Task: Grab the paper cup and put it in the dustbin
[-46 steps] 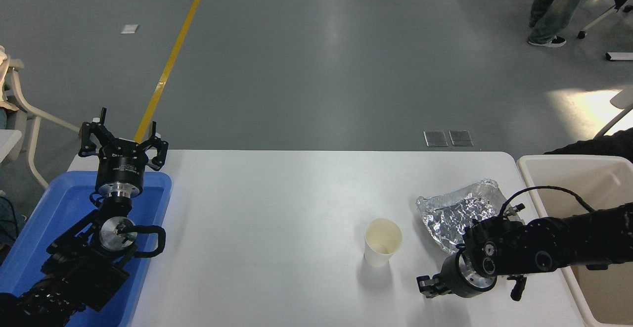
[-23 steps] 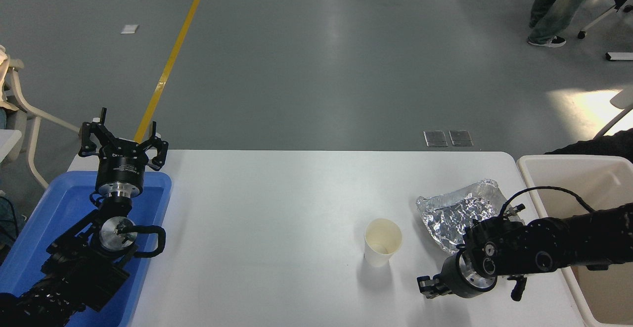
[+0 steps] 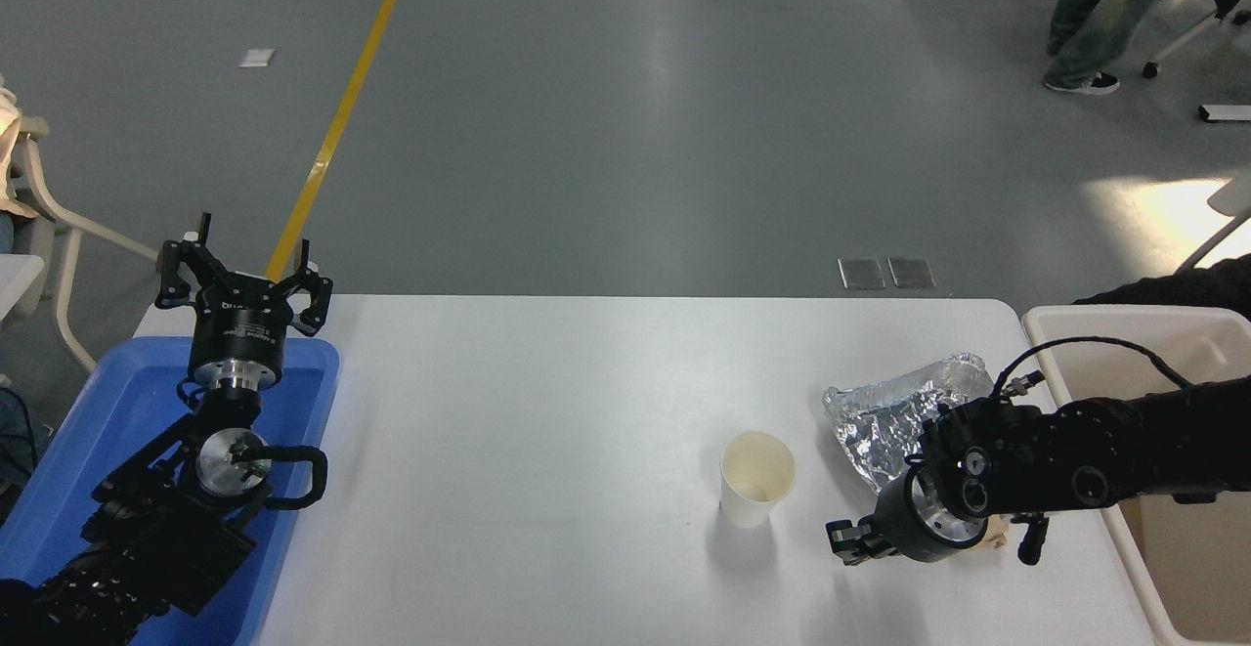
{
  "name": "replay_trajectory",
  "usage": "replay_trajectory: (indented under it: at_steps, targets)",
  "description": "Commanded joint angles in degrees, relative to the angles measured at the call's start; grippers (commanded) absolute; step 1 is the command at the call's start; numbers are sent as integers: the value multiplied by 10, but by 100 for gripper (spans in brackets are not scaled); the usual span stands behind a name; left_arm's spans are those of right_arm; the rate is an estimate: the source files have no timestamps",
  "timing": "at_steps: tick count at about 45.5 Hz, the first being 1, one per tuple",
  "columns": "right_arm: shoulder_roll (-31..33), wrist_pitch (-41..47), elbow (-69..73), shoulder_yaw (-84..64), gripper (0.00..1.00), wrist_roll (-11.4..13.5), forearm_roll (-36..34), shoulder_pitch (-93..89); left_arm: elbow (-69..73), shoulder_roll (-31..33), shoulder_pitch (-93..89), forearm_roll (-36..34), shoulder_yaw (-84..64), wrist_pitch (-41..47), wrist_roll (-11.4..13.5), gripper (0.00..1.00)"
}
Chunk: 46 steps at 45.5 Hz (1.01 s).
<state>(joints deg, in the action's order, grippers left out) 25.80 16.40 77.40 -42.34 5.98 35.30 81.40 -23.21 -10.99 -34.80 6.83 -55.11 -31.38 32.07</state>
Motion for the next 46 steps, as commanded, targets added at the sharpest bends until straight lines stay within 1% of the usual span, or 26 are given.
replay_trajectory:
  at_steps: [1, 8, 14, 19, 25, 31, 32, 33, 34, 35, 36, 37, 40, 46]
  targets:
    - [50, 50, 77, -48, 0, 0, -38, 157, 0, 0, 0, 0, 0, 0, 0, 99]
    - [64, 75, 128, -113, 0, 0, -63, 278, 0, 0, 0, 0, 0, 0, 0, 99]
    - [59, 94, 181, -195, 0, -5, -86, 414, 0, 0, 0, 0, 0, 0, 0, 99]
    - [53, 145, 199, -221, 0, -8, -115, 495, 0, 0, 0, 0, 0, 0, 0, 99]
    - [55, 214, 199, -223, 0, -8, -131, 544, 0, 0, 0, 1, -1, 0, 0, 99]
    - [52, 228, 200, -223, 0, -8, -143, 556, 0, 0, 0, 0, -1, 0, 0, 99]
    - [52, 228, 200, -223, 4, -7, -144, 558, 0, 0, 0, 0, -1, 0, 0, 99]
    - [51, 228, 200, -223, 17, -7, -144, 560, 0, 0, 0, 0, -1, 0, 0, 99]
    - [52, 228, 200, -224, 39, -7, -145, 562, 0, 0, 0, 0, -1, 0, 0, 99]
    - [52, 228, 200, -224, 67, -7, -146, 563, 0, 0, 0, 0, -1, 0, 0, 99]
    - [52, 229, 200, -225, 89, -7, -147, 565, 0, 0, 0, 0, -1, 0, 0, 99]
    - [52, 230, 200, -226, 95, -7, -148, 568, 0, 0, 0, 0, -1, 0, 0, 99]
    - [52, 233, 200, -229, 100, -7, -150, 570, 0, 0, 0, 0, -1, 0, 0, 99]
    - [50, 254, 201, -231, 100, -7, -153, 576, 0, 0, 0, 0, -1, 0, 0, 99]
